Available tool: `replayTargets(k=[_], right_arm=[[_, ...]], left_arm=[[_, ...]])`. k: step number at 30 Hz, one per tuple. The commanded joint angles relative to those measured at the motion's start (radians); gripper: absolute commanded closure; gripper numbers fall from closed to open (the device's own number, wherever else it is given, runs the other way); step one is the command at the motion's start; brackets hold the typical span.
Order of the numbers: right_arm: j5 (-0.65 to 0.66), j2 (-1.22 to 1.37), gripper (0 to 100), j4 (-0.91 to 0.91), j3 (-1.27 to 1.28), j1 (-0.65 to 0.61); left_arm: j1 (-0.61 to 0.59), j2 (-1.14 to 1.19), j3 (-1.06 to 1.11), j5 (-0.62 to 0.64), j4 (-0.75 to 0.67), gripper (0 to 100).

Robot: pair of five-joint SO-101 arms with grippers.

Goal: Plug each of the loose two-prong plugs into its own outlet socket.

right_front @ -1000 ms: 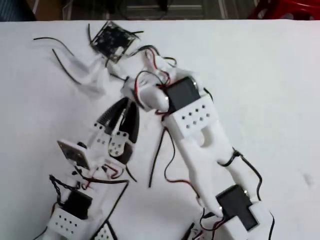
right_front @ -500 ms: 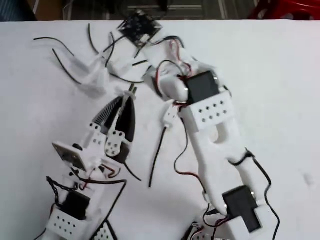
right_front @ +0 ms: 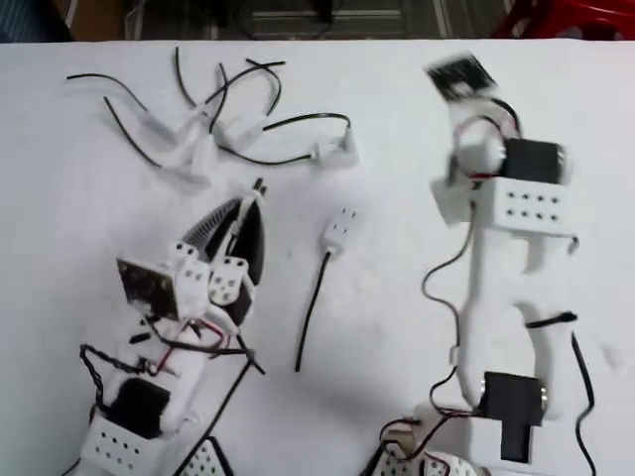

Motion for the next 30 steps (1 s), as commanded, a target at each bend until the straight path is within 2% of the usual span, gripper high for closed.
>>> replayTargets(k=[1,7,11,13,16,20,22,26,30], right_arm=[[-0.003,-0.044,97.9,-0.041,0.144,0.104],[-0.003,-0.045,97.8,-0.259,0.428,0.228],[-0.003,-0.047,97.8,-0.392,0.583,0.268],[-0.003,-0.047,97.8,-0.453,0.661,0.278],[-0.003,-0.044,97.8,-0.547,0.775,0.283],[-0.003,-0.047,97.8,-0.668,0.896,0.278],[-0.012,-0.054,97.8,-0.668,0.91,0.28],[-0.123,-0.07,97.8,-0.673,0.925,0.282],[-0.129,-0.068,97.8,-0.691,0.93,0.282]], left_arm=[[-0.004,0.257,-0.187,-0.051,0.011,98],[0.074,0.811,-0.569,-0.219,0.176,98],[0.131,1.067,-0.81,-0.35,0.288,98],[0.134,1.171,-0.936,-0.373,0.348,98],[0.111,1.326,-1.117,-0.288,0.456,98],[0.064,1.552,-1.335,-0.078,0.608,98],[0.054,1.672,-1.452,0.006,0.715,98],[0.059,1.922,-1.723,0.158,0.922,98],[0.062,2.138,-2.045,0.399,1.102,98]])
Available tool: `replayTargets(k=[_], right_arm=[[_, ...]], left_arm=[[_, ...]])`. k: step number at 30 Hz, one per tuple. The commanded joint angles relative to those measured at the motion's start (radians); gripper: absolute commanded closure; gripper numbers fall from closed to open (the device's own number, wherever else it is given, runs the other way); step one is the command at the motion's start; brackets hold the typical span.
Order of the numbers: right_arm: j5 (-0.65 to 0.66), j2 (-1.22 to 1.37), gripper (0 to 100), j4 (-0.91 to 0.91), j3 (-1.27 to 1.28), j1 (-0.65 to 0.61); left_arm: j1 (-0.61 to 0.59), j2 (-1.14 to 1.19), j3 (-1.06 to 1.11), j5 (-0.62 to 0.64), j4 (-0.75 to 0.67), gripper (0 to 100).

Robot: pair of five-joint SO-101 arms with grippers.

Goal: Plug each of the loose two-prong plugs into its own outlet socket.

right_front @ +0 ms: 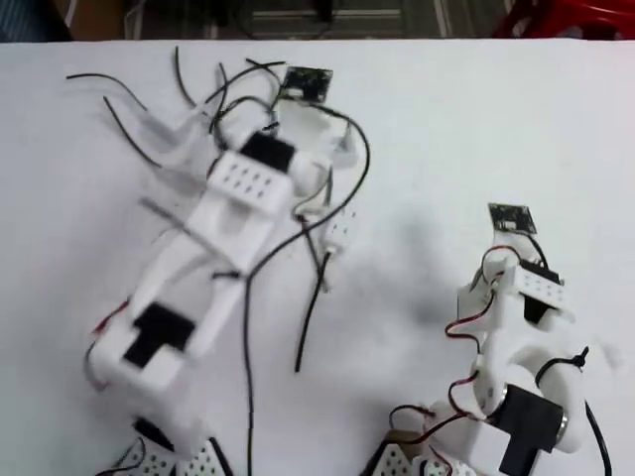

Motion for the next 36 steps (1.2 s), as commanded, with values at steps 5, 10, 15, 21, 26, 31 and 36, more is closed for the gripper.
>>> replayTargets(k=[5,10,15,21,26,31,36], right_arm=[[-0.015,-0.015,97.8,-0.016,0.0,0.005],[-0.015,-0.018,97.8,-0.016,0.006,0.005],[-0.015,-0.019,97.8,-0.018,0.012,0.005],[-0.015,-0.019,97.8,-0.018,0.012,0.002],[-0.015,-0.019,97.8,-0.024,0.012,0.001],[-0.015,-0.019,97.8,-0.03,0.014,0.001],[-0.015,-0.019,97.8,-0.03,0.014,0.001]], left_arm=[[-0.004,0.369,-0.747,0.509,0.397,98],[-0.004,0.513,-0.988,0.634,0.465,98],[0.056,0.613,-1.02,0.816,0.462,98],[0.108,0.644,-1.022,0.933,0.428,98],[0.102,0.653,-1.011,1.026,0.393,98],[0.105,0.682,-1.02,1.077,0.361,98],[0.102,0.745,-1.022,1.134,0.318,98]])
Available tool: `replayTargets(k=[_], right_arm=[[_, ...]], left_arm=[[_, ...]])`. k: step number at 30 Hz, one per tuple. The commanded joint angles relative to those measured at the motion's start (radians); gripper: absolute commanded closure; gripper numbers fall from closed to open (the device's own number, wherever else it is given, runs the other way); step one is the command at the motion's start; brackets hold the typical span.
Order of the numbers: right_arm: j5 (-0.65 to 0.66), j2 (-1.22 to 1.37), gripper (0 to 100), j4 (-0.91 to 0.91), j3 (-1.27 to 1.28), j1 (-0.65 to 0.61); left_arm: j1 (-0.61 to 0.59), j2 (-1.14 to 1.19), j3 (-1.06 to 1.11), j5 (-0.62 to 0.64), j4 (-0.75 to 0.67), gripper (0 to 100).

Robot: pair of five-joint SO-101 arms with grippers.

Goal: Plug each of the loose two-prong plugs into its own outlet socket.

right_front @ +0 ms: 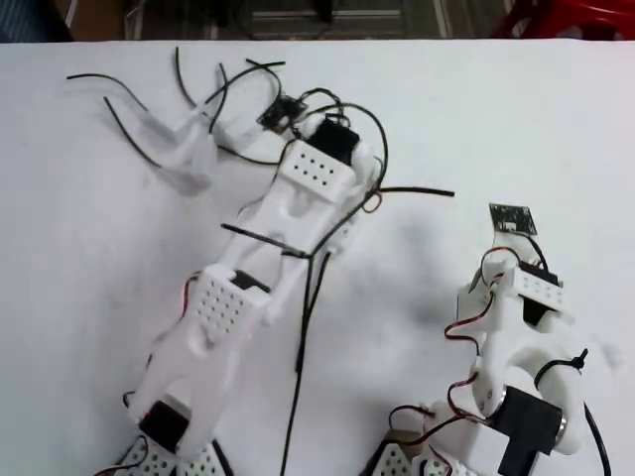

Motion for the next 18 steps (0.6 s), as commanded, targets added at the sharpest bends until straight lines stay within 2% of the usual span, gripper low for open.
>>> replayTargets(k=[1,18], right_arm=[[-0.011,-0.012,97.8,-0.016,0.002,0.001],[-0.011,-0.012,97.8,-0.016,0.002,0.001]], left_arm=[[0.002,0.028,-0.043,0.046,-0.041,98],[-0.035,0.042,-0.038,0.051,-0.052,98]])
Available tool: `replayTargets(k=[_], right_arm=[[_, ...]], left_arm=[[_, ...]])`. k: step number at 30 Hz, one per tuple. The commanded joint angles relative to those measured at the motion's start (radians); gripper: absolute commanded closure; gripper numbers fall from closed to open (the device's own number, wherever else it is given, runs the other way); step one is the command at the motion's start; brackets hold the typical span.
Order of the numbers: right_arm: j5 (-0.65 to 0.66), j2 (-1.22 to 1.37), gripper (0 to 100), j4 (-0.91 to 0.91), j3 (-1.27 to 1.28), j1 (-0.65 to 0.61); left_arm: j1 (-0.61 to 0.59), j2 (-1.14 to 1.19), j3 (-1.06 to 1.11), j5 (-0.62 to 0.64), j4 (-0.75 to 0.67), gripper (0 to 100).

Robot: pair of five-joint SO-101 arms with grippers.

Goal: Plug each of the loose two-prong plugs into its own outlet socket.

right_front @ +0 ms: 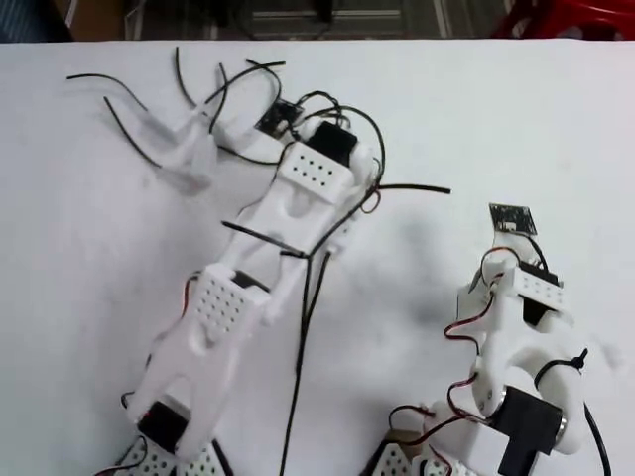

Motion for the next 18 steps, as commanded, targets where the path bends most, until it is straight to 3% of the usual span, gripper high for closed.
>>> replayTargets(k=[1,13,18], right_arm=[[-0.011,-0.012,97.8,-0.016,0.002,0.001],[-0.011,-0.012,97.8,-0.016,0.002,0.004],[-0.011,-0.012,97.8,-0.016,0.002,0.004]], left_arm=[[-0.031,-0.001,-0.026,0.006,-0.015,98],[-0.028,0.047,-0.026,0.049,-0.048,98],[-0.038,0.064,-0.026,0.043,0.071,98]])
